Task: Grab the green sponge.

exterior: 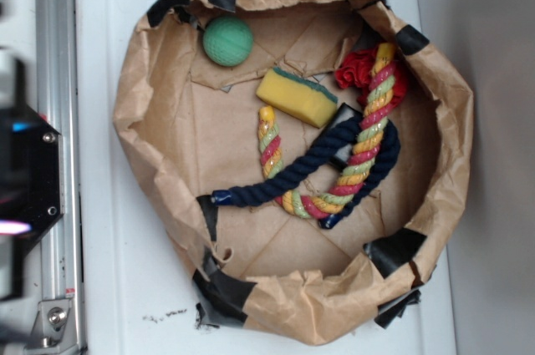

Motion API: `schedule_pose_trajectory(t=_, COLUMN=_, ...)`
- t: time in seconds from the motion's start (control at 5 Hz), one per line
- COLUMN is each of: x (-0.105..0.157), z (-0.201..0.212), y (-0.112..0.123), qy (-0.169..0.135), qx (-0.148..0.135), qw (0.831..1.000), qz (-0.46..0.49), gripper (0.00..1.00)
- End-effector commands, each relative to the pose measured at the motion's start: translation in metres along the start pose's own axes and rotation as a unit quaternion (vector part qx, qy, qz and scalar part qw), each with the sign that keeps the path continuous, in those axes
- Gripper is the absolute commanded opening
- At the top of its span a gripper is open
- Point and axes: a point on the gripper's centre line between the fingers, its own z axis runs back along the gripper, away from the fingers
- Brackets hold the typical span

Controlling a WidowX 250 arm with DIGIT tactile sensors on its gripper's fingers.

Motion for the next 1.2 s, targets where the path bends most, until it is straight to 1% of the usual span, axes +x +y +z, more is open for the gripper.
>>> schedule_pose_trajectory(t=0.0, x=0.052, z=-0.052, y=0.036, qy=-0.04, qx=0.016, qw=0.998, qz=-0.05, gripper=1.0)
schedule_pose_trajectory(t=0.2, x=0.063, z=-0.08, y=0.052, qy=-0.01, qx=0.039, qw=0.998, qz=-0.048, gripper=1.0)
schedule_pose_trajectory(t=0.4, x=0.067, z=-0.116, y=0.077, qy=0.036, qx=0.048, qw=0.996, qz=-0.063, gripper=1.0)
schedule_pose_trajectory(t=0.6, x=0.067, z=-0.127, y=0.086, qy=0.041, qx=0.053, qw=0.994, qz=-0.084, gripper=1.0)
schedule_pose_trajectory(t=0.8, x=0.073, z=-0.149, y=0.094, qy=0.05, qx=0.072, qw=0.987, qz=-0.133, gripper=1.0)
schedule_pose_trajectory(t=1.0, x=0.076, z=-0.166, y=0.097, qy=0.056, qx=0.06, qw=0.987, qz=-0.139, gripper=1.0)
